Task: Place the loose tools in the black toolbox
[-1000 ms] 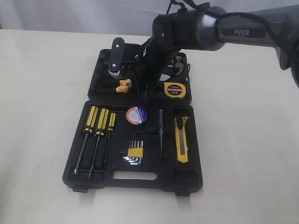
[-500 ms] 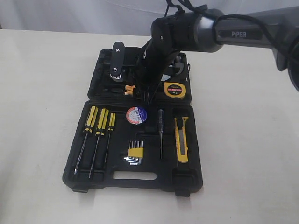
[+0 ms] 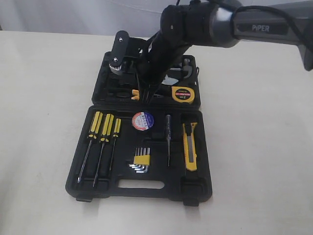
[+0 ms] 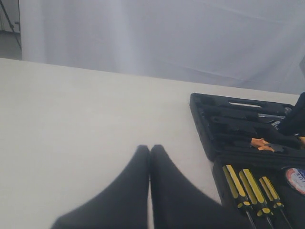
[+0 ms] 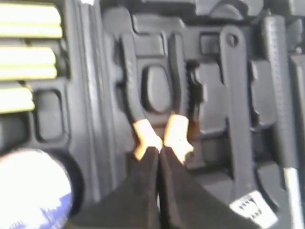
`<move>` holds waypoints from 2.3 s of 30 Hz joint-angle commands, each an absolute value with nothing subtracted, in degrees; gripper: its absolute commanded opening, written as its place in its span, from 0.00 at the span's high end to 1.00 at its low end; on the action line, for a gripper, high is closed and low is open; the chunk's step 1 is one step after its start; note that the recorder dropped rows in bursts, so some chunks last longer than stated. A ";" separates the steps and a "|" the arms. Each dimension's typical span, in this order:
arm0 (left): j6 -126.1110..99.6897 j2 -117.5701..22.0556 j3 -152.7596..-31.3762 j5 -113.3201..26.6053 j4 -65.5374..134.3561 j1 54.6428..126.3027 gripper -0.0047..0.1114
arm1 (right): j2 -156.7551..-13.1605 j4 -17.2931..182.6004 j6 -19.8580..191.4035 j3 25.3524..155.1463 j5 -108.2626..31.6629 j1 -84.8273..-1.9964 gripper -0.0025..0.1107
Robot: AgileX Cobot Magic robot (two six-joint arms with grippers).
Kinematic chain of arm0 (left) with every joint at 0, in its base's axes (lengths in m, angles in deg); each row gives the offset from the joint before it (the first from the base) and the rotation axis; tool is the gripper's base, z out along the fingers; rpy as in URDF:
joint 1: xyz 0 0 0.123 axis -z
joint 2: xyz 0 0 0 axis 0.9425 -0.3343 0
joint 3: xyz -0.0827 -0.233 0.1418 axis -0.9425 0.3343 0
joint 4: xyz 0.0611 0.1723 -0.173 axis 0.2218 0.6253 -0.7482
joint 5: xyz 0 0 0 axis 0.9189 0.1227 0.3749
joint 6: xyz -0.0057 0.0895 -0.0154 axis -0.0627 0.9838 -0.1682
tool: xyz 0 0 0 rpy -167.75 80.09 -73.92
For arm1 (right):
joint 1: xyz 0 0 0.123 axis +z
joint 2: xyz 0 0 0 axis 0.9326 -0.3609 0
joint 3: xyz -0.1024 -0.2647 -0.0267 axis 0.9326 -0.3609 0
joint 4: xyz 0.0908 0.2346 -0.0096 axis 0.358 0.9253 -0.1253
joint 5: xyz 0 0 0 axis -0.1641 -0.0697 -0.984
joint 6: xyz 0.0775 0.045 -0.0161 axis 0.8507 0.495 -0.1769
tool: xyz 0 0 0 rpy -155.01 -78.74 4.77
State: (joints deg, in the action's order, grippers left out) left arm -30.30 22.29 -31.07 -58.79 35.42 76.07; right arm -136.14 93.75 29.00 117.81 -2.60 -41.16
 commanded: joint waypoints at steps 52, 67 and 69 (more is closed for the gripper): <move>-30.28 22.06 -31.38 -58.84 35.68 76.40 0.96 | -106.34 98.15 42.44 117.89 29.22 -41.35 0.98; -30.28 22.06 -31.38 -58.84 35.21 76.40 0.96 | -106.45 103.56 67.65 117.89 22.72 -32.77 0.98; -30.28 22.06 -31.38 -58.84 35.21 76.40 0.96 | -106.45 103.56 71.20 117.89 22.11 -31.84 0.98</move>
